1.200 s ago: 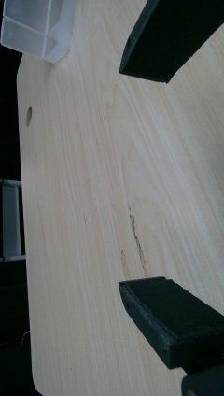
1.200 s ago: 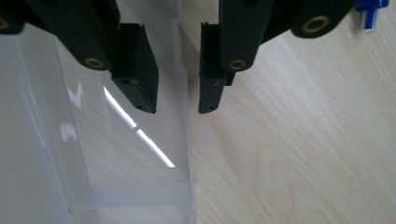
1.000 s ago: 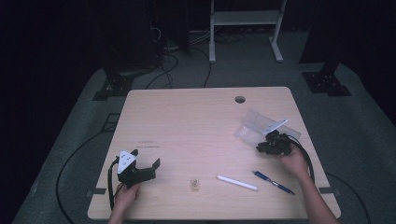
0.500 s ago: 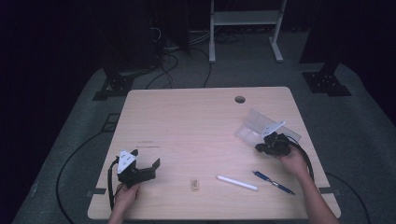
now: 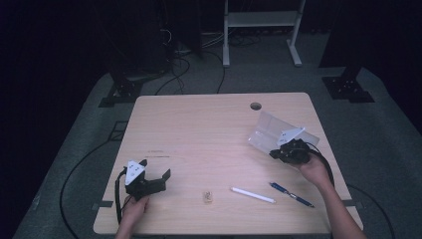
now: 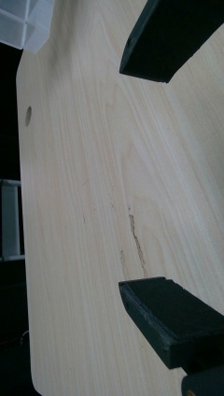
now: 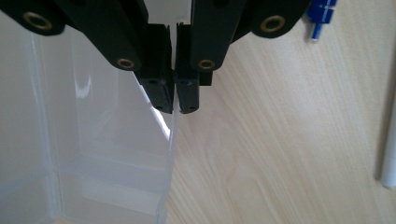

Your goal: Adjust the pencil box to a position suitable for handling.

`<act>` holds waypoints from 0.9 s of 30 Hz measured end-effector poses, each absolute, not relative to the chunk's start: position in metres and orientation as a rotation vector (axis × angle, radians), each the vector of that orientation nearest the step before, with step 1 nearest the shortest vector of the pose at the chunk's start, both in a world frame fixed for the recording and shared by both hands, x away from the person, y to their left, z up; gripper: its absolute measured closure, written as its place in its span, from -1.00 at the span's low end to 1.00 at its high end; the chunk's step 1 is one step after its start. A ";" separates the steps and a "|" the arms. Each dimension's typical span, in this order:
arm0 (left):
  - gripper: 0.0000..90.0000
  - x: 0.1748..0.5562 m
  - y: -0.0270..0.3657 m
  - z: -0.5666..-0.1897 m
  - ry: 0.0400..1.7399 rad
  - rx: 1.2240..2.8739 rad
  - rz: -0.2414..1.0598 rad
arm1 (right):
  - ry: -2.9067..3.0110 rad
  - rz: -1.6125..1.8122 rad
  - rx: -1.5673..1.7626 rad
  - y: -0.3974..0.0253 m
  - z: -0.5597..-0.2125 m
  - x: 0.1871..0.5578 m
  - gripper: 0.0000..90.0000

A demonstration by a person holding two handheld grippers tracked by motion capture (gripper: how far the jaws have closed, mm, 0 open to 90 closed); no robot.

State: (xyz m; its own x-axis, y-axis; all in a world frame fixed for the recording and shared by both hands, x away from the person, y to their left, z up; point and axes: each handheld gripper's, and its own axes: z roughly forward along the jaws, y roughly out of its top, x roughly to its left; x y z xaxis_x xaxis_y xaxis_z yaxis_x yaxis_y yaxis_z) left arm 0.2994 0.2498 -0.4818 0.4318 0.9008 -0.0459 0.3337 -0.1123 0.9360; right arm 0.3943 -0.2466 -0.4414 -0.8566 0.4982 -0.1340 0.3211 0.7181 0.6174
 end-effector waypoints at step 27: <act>-1.00 0.300 0.250 -0.482 1.090 1.663 0.690 | 2.744 0.918 0.343 -0.171 -0.427 0.386 0.91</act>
